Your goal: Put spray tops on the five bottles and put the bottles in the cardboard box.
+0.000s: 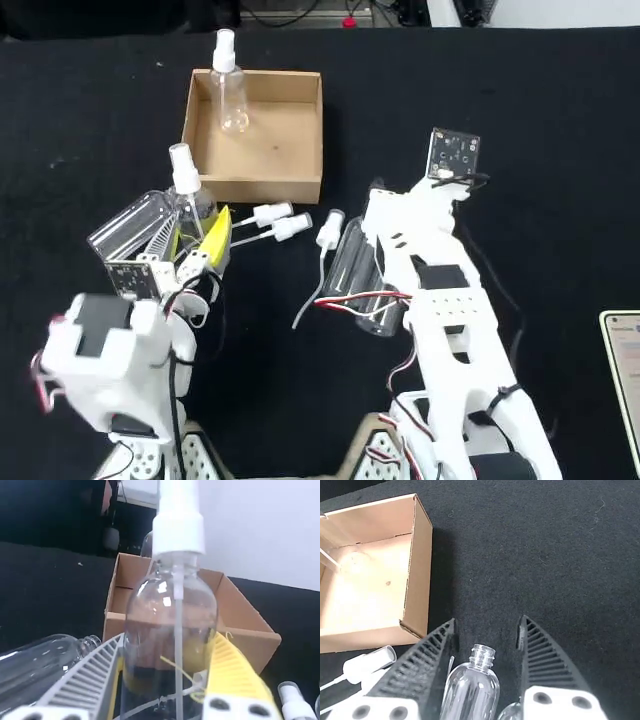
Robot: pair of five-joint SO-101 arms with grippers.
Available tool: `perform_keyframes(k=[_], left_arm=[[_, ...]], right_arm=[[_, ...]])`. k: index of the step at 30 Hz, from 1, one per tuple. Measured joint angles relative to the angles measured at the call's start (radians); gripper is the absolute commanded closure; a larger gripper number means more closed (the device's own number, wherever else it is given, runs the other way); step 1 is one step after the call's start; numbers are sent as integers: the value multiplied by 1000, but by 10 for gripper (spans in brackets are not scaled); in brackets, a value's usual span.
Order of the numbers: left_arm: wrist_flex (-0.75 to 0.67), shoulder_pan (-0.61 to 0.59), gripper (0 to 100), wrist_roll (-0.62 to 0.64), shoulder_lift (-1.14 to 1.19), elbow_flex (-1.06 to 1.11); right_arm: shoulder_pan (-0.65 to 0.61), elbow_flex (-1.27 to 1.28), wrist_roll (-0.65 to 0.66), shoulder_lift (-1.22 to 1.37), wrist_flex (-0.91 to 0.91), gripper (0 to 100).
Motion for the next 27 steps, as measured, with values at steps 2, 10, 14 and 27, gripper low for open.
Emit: perform_keyframes(k=[2,10,14,27], left_arm=[[-35,0,809,0,81,-21],[-57,2,809,-60,193,-103],[-57,0,809,-64,229,-140],[-57,0,809,-66,247,-241]], right_arm=[[0,0,0,0,0,805],[0,0,0,0,0,805],[0,0,0,0,0,805],[0,0,0,0,0,805]])
